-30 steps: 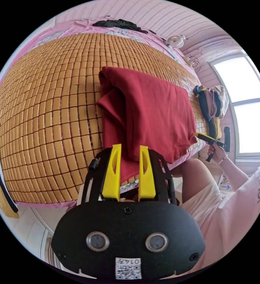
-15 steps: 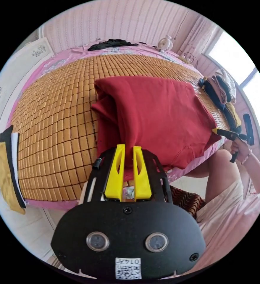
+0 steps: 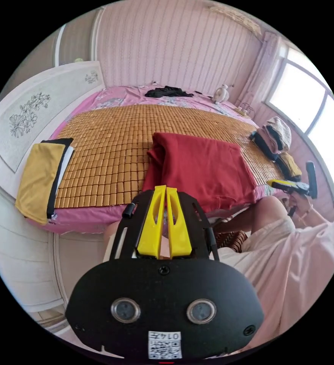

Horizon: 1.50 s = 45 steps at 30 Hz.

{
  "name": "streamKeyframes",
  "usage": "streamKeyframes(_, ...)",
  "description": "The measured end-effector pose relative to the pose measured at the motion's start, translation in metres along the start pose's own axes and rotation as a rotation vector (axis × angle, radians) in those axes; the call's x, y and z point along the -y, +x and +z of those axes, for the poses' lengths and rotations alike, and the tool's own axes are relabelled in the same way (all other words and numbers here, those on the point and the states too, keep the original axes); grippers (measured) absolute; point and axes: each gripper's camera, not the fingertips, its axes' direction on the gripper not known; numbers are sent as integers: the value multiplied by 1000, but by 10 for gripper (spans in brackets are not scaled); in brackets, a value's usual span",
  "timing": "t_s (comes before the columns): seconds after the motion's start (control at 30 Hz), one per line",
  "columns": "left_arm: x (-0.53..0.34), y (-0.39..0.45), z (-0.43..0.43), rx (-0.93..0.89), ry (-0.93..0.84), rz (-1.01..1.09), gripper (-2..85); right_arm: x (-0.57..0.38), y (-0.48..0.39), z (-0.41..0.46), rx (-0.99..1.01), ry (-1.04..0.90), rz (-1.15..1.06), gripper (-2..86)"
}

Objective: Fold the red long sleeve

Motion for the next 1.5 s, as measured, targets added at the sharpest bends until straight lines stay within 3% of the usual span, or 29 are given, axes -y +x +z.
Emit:
streamKeyframes(0.17, -8, 57, 12, -75, -40, 235, -10, 25, -47, 38, -21, -34, -121, -2)
streamKeyframes(0.37, 8, 118, 53, -155, -49, 436, -10, 93, -119, 105, -21, -135, -431, -4)
streamKeyframes(0.7, 44, 179, 139, -181, -210, 558, -10, 259, -213, 257, -248, -426, -758, -5)
streamKeyframes(0.83, 44, 200, 178, -134, -388, 631, -10, 295, -230, 340, -271, -671, -756, -8)
streamKeyframes(0.93, 40, 212, 182, -97, -368, 726, -9, 312, -246, 371, -266, -763, -779, -9)
streamKeyframes(1.03, 43, 210, 189, -129, -360, 690, -9, 326, -259, 397, -254, -853, -801, -10)
streamKeyframes(1.3, 68, 192, 191, -269, -404, 531, -10, 341, -287, 439, -281, -903, -819, -10)
streamKeyframes(1.5, 62, 208, 201, -187, -386, 660, -10, 344, -298, 453, -301, -862, -815, -10)
